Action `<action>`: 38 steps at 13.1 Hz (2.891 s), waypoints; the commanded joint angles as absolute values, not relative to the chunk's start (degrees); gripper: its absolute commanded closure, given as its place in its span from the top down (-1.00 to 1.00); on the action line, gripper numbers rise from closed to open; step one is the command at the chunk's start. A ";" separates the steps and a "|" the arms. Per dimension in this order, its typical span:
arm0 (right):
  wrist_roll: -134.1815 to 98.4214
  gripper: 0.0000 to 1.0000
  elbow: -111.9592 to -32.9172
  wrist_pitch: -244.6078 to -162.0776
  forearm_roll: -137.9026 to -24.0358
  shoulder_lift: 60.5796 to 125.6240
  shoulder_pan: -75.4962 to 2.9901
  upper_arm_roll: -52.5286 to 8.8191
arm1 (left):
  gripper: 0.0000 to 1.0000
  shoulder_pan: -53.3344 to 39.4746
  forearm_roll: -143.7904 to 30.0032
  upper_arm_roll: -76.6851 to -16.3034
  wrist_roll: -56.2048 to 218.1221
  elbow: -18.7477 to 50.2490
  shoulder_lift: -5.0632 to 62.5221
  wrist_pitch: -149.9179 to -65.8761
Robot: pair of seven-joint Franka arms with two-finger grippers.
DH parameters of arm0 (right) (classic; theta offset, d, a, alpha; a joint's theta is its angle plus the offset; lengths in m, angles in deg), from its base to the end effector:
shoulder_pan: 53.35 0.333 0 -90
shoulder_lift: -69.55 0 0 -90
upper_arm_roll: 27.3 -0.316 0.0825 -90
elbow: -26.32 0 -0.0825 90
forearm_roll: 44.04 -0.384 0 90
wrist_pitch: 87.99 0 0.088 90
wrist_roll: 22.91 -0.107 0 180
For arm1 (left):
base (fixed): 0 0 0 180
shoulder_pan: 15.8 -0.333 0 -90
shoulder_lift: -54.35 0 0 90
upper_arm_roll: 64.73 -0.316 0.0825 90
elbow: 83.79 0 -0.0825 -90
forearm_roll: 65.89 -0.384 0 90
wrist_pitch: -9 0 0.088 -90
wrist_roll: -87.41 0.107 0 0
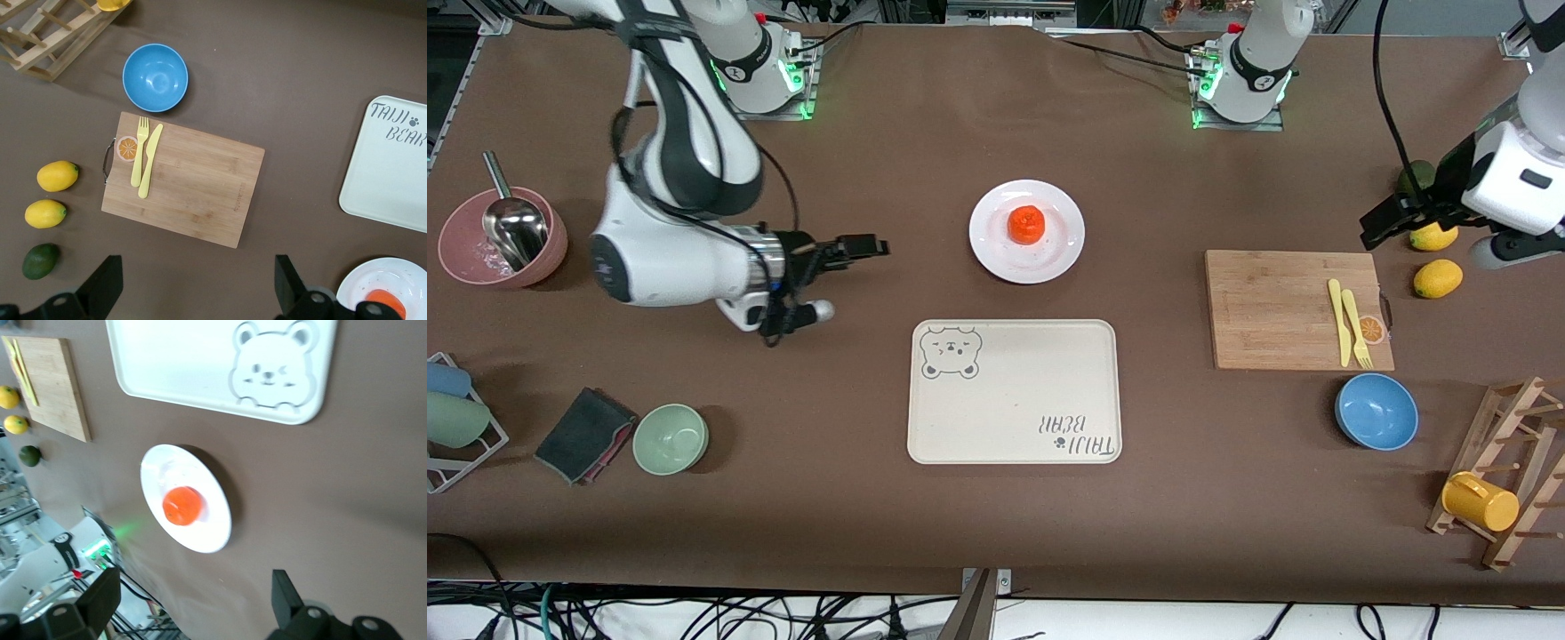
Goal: Place orange and plate with both arms
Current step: 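Reach the right gripper to the plate rim while the left gripper withdraws, then grip the plate rim and slide the plate onto the bear tray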
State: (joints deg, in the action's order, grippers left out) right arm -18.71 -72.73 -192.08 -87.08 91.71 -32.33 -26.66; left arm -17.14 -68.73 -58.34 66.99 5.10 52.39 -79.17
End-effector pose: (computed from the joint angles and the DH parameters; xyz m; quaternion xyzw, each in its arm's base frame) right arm 0.5715 0.2730 0.3567 -0.9296 -0.0580 0.1843 0.3137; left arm 0.5597 -0.0429 0.6120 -0.9905 -0.1339 0.0177 0.0274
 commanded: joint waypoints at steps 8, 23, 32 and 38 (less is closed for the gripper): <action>8.36 1.00 -84.67 -209.54 -112.77 100.75 -24.08 -29.76 | 1.00 -18.09 -64.57 -57.52 70.10 4.81 51.28 -78.26; 20.59 -0.36 -90.22 -220.26 -122.17 103.21 -17.32 -30.38 | 1.00 -19.32 -64.57 -58.05 80.20 4.55 49.69 -77.48; 19.63 -1.00 -89.17 -221.76 -122.17 104.27 -15.12 -30.12 | 1.00 -21.34 -61.75 -58.14 80.20 -0.82 49.25 -76.52; 8.05 -1.00 -81.19 -220.62 -121.64 104.44 -19.77 -28.71 | 1.00 -21.52 -61.67 -58.23 80.20 -0.91 49.08 -76.52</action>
